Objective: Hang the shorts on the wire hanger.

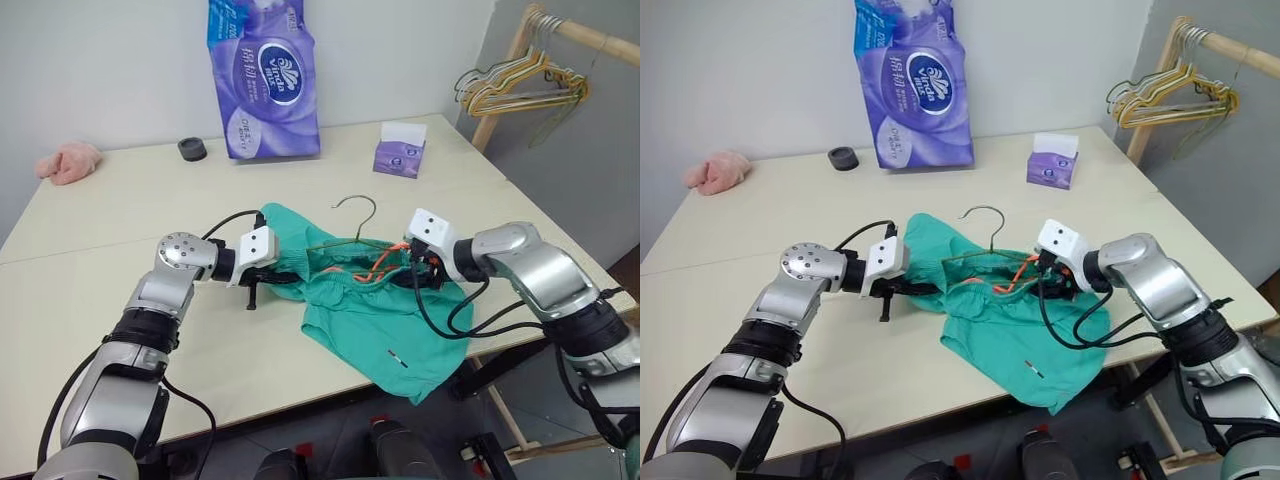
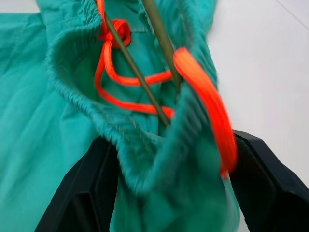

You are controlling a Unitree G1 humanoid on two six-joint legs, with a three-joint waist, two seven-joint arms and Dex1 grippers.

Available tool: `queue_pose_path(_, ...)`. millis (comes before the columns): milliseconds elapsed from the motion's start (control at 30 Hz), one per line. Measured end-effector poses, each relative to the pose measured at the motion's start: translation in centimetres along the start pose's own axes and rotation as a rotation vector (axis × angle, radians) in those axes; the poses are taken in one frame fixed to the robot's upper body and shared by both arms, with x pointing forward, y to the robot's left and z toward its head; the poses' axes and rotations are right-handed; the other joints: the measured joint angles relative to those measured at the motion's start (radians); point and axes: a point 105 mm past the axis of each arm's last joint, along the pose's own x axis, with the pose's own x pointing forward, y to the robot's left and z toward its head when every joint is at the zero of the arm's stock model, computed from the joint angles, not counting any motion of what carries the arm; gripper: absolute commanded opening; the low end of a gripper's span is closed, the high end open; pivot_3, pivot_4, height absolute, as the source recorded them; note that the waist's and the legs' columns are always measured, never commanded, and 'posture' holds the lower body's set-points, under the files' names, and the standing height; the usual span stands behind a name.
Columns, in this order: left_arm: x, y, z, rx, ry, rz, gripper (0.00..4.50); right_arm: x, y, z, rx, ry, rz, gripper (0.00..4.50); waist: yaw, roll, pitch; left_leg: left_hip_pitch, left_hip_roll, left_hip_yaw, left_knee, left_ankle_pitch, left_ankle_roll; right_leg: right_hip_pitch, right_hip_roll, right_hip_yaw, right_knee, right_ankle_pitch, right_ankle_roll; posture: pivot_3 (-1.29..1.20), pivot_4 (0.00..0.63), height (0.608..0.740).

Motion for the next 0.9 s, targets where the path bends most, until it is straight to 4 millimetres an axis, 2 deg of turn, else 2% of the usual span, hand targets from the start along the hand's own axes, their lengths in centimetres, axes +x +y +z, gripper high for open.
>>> queue_pose_path(133,0.0,0.0,0.3,-0.013,-0.011,0.004,0.0,0.5,-0.1,-0.4,-0.007,0.018,0.007,1.74,0.001,0.0,0.0,0.0,0.0,0.0,0.0,0.0,0.0,0.0,0.0,0.0,0.0,0.0,0.0,-0.21,0.049,0.74)
queue_pose_path(200,0.0,0.0,0.4,-0.025,-0.019,0.005,0.0,0.3,-0.2,-0.4,-0.017,0.025,0.002,0.97,0.001,0.0,0.0,0.0,0.0,0.0,0.0,0.0,0.0,0.0,0.0,0.0,0.0,0.0,0.0,-0.21,0.048,0.74)
queue_pose_path(300,-0.3,0.4,0.4,-0.04,-0.031,0.035,0.0,0.4,0.1,-0.4,-0.038,0.025,0.025,0.17,-0.001,0.0,0.0,0.0,0.0,0.0,0.0,0.0,0.0,0.0,0.0,0.0,0.0,0.0,0.0,-0.21,0.048,0.74)
queue_pose_path(367,-0.4,0.5,0.5,-0.05,-0.032,0.043,0.0,0.4,0.1,-0.3,-0.043,0.024,0.03,0.08,0.0,0.0,0.0,0.0,0.0,0.0,0.0,0.0,0.0,0.0,0.0,0.0,0.0,0.0,0.0,-0.21,0.048,0.74)
queue_pose_path(600,-1.4,2.0,1.3,-0.082,-0.074,0.125,2.08,0.2,1.2,-0.1,-0.065,0.009,0.07,0.03,0.001,0.0,0.0,0.0,0.0,-0.001,0.0,0.0,0.0,0.0,0.0,0.0,0.0,0.0,0.0,-0.21,0.046,0.74)
queue_pose_path(800,-2.1,4.0,3.0,-0.118,-0.148,0.205,3.84,-1.9,1.3,0.1,-0.09,0.006,0.054,0.01,0.007,0.0,0.0,0.0,-0.001,-0.001,0.0,0.0,0.0,0.0,-0.001,-0.001,0.0,0.0,0.0,-0.21,0.045,0.74)
queue_pose_path(900,-2.2,4.3,3.1,-0.137,-0.152,0.207,3.86,-2.3,1.8,-0.1,-0.094,0.014,0.071,0.01,0.005,0.0,0.0,0.0,-0.001,0.0,0.0,0.0,0.0,0.0,-0.001,-0.001,0.0,0.0,0.0,-0.21,0.045,0.74)
